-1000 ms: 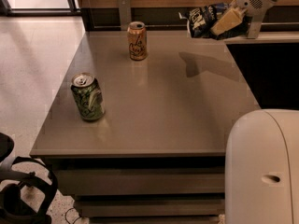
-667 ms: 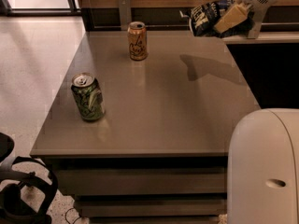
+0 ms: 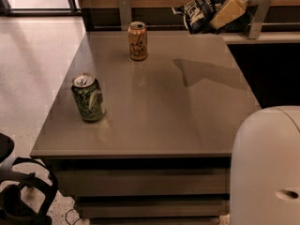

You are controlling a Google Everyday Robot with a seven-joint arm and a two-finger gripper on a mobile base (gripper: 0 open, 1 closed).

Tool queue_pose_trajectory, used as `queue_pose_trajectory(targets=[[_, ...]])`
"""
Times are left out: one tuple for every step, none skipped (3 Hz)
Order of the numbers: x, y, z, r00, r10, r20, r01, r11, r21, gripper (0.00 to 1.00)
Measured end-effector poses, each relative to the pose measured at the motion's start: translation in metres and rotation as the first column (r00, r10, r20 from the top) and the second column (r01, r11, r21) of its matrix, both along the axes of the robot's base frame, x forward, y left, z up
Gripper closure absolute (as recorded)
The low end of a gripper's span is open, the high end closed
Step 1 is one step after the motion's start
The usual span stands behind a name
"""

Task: Move blue chip bag near green can

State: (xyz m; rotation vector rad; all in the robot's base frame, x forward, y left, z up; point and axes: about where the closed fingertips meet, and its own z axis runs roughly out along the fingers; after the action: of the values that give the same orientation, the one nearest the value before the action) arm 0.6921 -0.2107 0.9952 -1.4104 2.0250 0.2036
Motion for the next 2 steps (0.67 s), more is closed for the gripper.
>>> queue_pose_trajectory(targets=[[0.003, 0.001, -0.004, 0.9999, -0.011, -0.007, 0.011, 1.0, 0.003, 1.0], [-0.011, 0.0, -0.002, 0.9992, -0.022, -0.034, 0.021, 1.0, -0.012, 1.0]])
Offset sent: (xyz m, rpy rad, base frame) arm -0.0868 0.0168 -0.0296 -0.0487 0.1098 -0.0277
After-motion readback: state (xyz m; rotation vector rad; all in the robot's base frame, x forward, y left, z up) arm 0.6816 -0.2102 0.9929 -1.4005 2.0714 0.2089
